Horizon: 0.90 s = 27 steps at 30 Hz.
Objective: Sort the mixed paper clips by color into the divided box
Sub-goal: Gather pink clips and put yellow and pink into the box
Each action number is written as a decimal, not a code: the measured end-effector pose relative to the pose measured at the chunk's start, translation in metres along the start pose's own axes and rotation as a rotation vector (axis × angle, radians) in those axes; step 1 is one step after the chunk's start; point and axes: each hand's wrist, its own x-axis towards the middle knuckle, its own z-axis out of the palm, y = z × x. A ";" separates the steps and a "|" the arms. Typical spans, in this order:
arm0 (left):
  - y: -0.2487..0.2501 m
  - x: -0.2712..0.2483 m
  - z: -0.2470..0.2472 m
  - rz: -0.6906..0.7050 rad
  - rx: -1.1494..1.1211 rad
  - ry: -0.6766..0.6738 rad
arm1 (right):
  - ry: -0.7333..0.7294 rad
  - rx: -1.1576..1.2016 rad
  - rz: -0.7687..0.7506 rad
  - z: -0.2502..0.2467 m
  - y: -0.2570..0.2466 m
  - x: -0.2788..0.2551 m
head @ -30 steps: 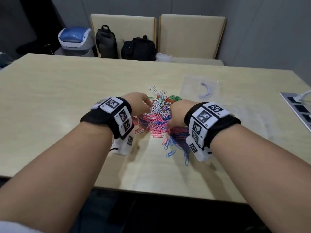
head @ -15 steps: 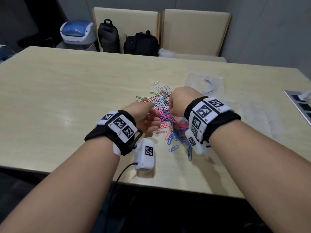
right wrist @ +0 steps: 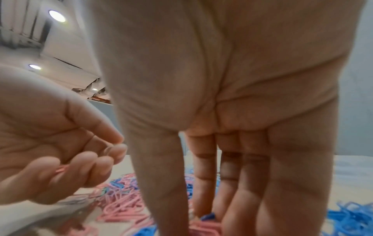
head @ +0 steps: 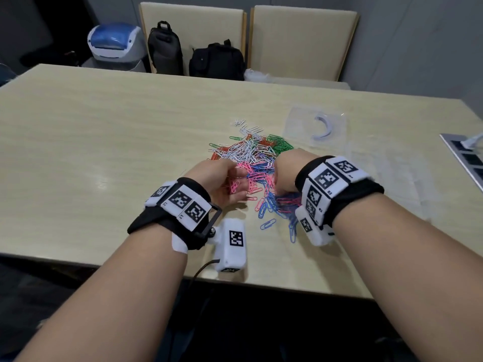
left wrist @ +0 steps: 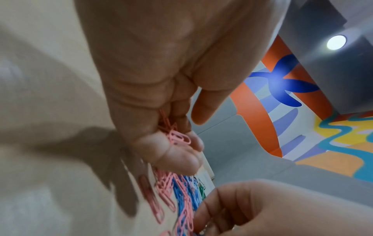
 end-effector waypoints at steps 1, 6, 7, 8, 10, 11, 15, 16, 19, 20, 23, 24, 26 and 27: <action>-0.001 -0.001 0.001 -0.003 0.008 0.002 | -0.002 -0.001 -0.008 0.003 0.000 0.000; -0.008 -0.004 0.006 -0.004 0.037 0.005 | 0.091 0.065 -0.007 0.007 0.002 -0.001; -0.009 -0.004 0.007 -0.002 0.040 0.009 | 0.098 0.083 -0.001 0.006 0.002 -0.001; -0.011 -0.003 0.007 0.001 0.040 0.012 | 0.112 0.109 0.011 0.006 0.003 -0.002; -0.013 -0.002 0.008 0.013 0.032 0.023 | 0.174 0.166 0.009 0.002 0.004 -0.004; -0.013 -0.001 0.009 0.019 0.027 0.028 | 0.208 0.195 -0.010 -0.001 0.004 -0.006; -0.014 0.000 0.013 0.060 -0.032 0.031 | 0.248 0.385 -0.194 -0.017 -0.013 -0.023; -0.014 0.000 0.013 0.070 -0.067 0.029 | 0.243 0.408 -0.230 -0.020 -0.017 -0.025; -0.015 -0.002 0.010 0.078 -0.113 0.008 | 0.263 0.394 -0.191 -0.017 -0.015 -0.014; -0.016 -0.002 0.008 0.072 -0.106 0.006 | 0.269 0.357 -0.139 -0.014 -0.010 -0.008; -0.019 -0.001 0.001 0.073 -0.107 0.017 | 0.197 0.257 0.009 0.000 -0.001 0.003; -0.020 -0.001 -0.001 0.076 -0.112 0.023 | 0.172 0.243 0.037 0.004 -0.002 0.004; -0.023 -0.001 -0.002 0.088 -0.112 0.041 | 0.150 0.205 0.037 0.010 -0.005 0.006; -0.024 -0.001 -0.003 0.097 -0.110 0.051 | 0.159 0.192 0.026 0.011 -0.006 0.008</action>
